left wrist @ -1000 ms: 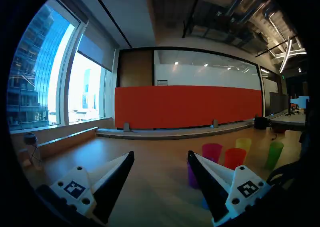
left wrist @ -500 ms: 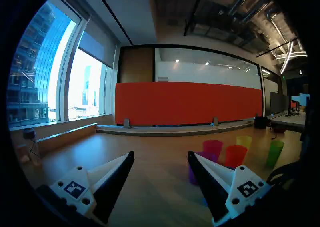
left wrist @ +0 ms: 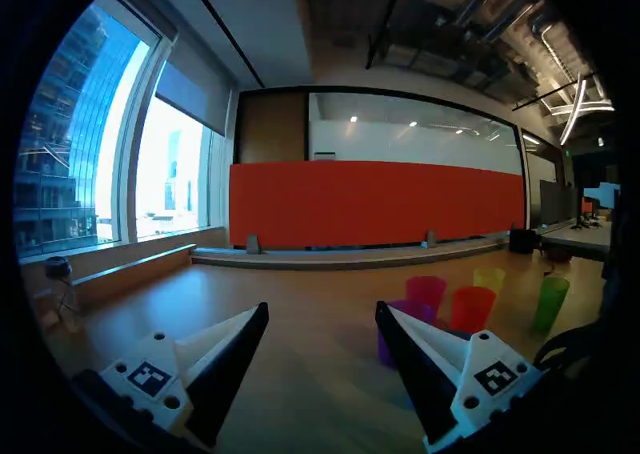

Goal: Pour water

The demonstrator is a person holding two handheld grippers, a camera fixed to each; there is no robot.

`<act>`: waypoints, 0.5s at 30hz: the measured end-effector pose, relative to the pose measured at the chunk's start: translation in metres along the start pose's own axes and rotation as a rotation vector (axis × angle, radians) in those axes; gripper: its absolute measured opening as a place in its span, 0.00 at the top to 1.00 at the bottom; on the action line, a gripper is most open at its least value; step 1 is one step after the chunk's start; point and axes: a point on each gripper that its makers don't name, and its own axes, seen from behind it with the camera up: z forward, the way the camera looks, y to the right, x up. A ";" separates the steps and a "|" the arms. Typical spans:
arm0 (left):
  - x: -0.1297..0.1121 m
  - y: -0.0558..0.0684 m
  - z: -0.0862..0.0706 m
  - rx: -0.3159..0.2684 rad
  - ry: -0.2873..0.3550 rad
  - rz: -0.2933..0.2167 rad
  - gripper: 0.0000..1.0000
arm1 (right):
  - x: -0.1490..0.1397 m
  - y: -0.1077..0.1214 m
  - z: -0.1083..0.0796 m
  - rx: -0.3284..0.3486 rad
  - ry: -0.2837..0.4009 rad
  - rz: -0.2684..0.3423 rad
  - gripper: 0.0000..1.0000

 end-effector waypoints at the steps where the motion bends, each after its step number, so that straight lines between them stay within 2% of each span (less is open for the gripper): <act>1: 0.000 0.000 0.000 0.000 0.000 0.000 0.01 | 0.000 0.000 0.000 0.001 0.001 -0.001 0.00; 15: 0.000 0.000 0.001 -0.001 -0.001 0.001 0.01 | -0.003 0.002 -0.007 0.022 0.022 -0.009 0.00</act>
